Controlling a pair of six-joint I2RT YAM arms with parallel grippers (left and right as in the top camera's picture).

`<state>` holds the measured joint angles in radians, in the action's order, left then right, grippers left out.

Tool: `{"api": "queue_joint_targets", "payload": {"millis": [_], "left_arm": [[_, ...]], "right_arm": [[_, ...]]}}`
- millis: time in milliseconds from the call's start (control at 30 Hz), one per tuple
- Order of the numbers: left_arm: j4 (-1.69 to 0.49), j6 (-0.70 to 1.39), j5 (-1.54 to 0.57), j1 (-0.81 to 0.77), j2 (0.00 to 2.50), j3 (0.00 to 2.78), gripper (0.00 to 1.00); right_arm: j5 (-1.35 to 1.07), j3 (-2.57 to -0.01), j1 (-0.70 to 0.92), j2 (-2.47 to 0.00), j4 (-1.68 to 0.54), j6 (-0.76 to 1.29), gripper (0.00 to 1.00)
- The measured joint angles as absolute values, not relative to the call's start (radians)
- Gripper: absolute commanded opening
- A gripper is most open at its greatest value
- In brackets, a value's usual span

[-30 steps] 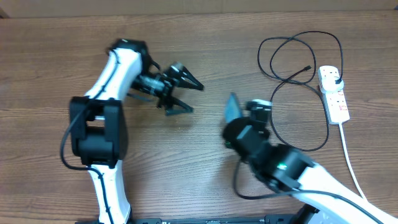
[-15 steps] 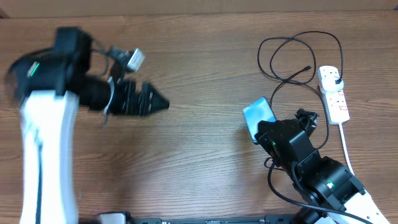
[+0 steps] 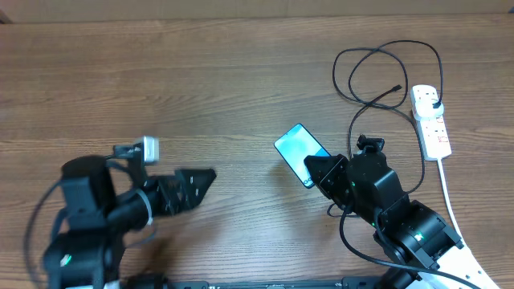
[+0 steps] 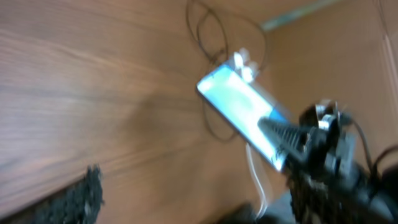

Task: Plug charger to phone and switch on socket

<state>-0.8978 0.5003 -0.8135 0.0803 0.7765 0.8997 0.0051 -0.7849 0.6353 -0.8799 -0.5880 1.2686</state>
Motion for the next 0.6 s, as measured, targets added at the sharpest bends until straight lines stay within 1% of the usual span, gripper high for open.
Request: {"api": "queue_joint_targets", "payload": {"millis": [33, 67, 100, 233, 333, 433, 600], "left_arm": [[-0.865, 0.556, -0.843, 0.080, 0.789, 0.871, 1.00], [-0.778, 0.646, -0.891, 0.080, 0.815, 0.809, 1.00], [-0.692, 0.772, -0.951, 0.080, 0.858, 0.745, 0.99], [-0.588, 1.025, -1.043, 0.080, 0.957, 0.688, 0.97], [-0.544, 1.222, -1.075, 0.080, 1.052, 0.679, 0.91], [-0.454, 1.341, -1.089, 0.080, 1.102, 0.675, 0.88], [-0.364, 1.496, -1.070, 0.028, 1.139, 0.674, 0.88]], "right_arm": [[0.004, -0.785, 0.635, -0.880, -0.577, 1.282, 0.04], [0.002, -0.785, 0.635, -0.880, -0.560, 1.296, 0.04], [0.000, -0.784, 0.635, -0.887, -0.519, 1.333, 0.04], [-0.007, -0.784, 0.635, -0.935, -0.464, 1.423, 0.04], [-0.059, -0.784, 0.635, -1.023, -0.437, 1.502, 0.04], [-0.149, -0.784, 0.635, -1.099, -0.369, 1.562, 0.04], [-0.333, -0.784, 0.635, -1.214, -0.232, 1.645, 0.04]]}}
